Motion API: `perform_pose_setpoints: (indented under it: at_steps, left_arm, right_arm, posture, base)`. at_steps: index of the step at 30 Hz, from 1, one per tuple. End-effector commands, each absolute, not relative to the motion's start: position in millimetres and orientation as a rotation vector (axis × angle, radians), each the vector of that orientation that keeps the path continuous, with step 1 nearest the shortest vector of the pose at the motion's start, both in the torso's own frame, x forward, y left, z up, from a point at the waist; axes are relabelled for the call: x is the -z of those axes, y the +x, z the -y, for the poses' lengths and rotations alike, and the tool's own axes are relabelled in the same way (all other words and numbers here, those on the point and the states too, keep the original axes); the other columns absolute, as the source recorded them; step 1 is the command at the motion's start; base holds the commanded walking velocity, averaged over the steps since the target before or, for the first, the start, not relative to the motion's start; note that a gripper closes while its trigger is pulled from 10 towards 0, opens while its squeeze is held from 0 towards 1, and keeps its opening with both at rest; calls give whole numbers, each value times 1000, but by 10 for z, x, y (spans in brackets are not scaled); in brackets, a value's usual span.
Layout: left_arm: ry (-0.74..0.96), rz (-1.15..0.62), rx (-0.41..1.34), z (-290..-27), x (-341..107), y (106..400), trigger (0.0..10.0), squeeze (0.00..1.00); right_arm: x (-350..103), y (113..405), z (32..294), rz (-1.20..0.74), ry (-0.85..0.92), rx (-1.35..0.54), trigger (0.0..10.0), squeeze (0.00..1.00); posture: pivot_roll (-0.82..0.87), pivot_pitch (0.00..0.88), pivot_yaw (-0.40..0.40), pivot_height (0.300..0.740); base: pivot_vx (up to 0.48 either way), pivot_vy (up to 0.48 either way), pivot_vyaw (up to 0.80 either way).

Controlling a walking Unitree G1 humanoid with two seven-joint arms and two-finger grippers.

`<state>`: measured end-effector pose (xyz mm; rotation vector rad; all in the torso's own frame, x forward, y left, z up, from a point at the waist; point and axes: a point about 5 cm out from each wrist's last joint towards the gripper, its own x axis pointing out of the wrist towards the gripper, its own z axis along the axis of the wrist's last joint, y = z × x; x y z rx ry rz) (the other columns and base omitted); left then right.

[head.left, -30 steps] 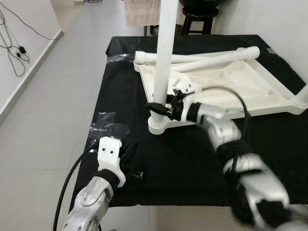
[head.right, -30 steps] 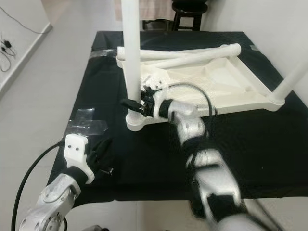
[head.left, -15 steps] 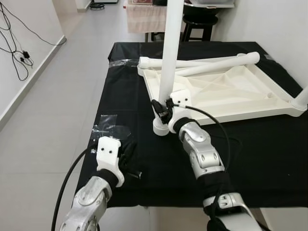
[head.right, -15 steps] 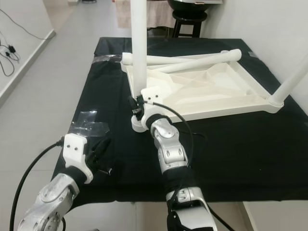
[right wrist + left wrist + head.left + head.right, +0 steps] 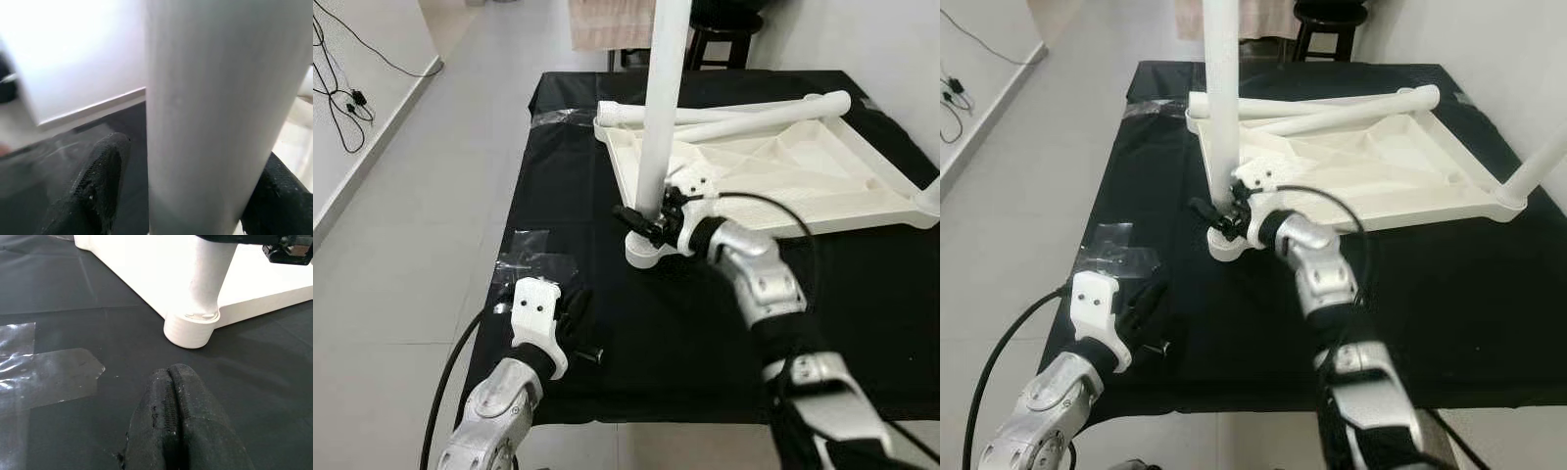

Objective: Building children table

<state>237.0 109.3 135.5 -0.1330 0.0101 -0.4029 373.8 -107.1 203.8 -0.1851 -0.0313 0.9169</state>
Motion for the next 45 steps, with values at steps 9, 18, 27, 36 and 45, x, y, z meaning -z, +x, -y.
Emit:
perform_pose_setpoints:
  at_steps: [9,18,27,36,45]
  left_arm:
    - [-129,-23,397,-1097,-1323,2335,10000,0]
    - [-126,-25,399,-1107,-1330,2318,10000,0]
    - [-121,-24,395,-1157,-1342,2322,10000,0]
    - [-121,-27,401,-1155,-1331,2361,10000,0]
    - [-124,-21,396,-1135,-1331,2379,10000,0]
  right_arm:
    - [-1878,3820,1072,-84,-162,-1019,0,0]
    - [-1740,3790,1179,-120,-131,-1022,0,0]
    - [-1260,3632,1328,-205,-107,-325,0,0]
    - [-1293,3363,977,-151,-132,-355,3020,0]
    - [-1563,3339,747,-42,-53,-612,10000,1000]
  posture:
    - [146,118,-28,740]
    - [144,125,-23,740]
    - [124,143,-18,740]
    - [122,117,-19,740]
    - [120,110,-24,740]
  base:
    - [0,0,0]
    - [0,0,0]
    - [0,0,0]
    - [0,0,0]
    - [0,0,0]
